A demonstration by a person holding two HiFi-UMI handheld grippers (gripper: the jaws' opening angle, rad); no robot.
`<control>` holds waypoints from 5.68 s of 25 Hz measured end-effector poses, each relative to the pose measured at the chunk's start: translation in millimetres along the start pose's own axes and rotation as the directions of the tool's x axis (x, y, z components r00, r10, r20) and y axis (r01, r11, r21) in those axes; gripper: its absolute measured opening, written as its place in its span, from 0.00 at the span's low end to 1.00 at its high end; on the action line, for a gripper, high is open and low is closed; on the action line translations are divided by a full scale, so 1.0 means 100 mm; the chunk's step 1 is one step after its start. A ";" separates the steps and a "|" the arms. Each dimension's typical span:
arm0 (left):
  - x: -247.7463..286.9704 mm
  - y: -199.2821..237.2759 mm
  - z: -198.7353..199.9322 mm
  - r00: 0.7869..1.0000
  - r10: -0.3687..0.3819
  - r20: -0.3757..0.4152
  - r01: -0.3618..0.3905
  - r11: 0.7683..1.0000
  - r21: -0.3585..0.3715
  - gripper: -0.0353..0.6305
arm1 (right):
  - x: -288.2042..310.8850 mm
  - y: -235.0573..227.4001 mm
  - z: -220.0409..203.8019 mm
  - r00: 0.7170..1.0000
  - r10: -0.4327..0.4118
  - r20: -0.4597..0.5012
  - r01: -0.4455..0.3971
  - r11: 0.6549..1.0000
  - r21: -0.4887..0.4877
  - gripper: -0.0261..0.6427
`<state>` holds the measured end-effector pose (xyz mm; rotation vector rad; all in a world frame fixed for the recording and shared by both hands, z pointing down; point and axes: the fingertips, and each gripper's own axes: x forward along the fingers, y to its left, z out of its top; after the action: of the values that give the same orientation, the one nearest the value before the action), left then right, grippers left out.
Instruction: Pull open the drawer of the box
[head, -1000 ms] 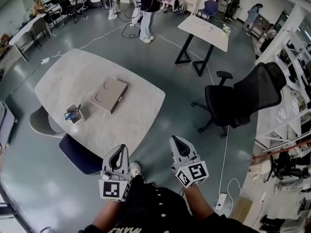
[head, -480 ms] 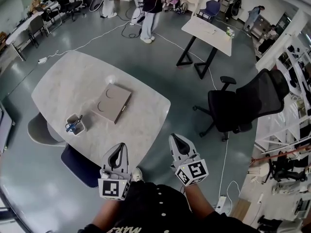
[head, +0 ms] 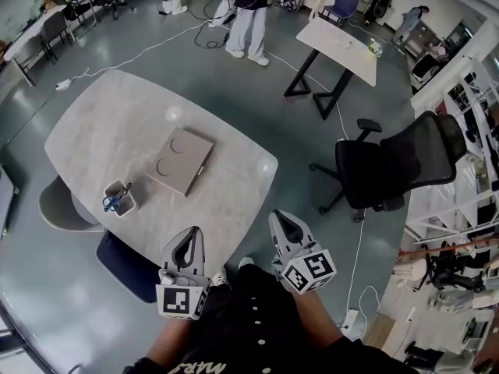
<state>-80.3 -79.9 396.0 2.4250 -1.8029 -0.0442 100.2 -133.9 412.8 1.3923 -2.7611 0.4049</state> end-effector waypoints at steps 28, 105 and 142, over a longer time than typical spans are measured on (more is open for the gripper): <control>0.82 0.47 -0.48 0.980 0.156 -0.123 -0.166 0.983 -0.074 0.08 | 2.40 -0.61 -1.71 0.916 0.334 -0.220 -0.082 0.695 0.714 0.04; 0.60 0.52 -0.63 0.946 0.269 -0.179 -0.285 0.956 -0.073 0.08 | 2.07 -1.03 -2.89 0.800 0.337 -0.496 0.257 0.554 0.792 0.08; 0.44 0.43 -0.44 0.964 0.231 -0.131 -0.239 0.970 -0.051 0.08 | 1.90 -1.06 -2.35 0.840 0.288 -0.459 0.175 0.658 0.733 0.04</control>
<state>-104.5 -130.9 446.8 2.1039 -1.9838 0.0660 47.0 -287.5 688.7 0.9805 -2.1798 1.8148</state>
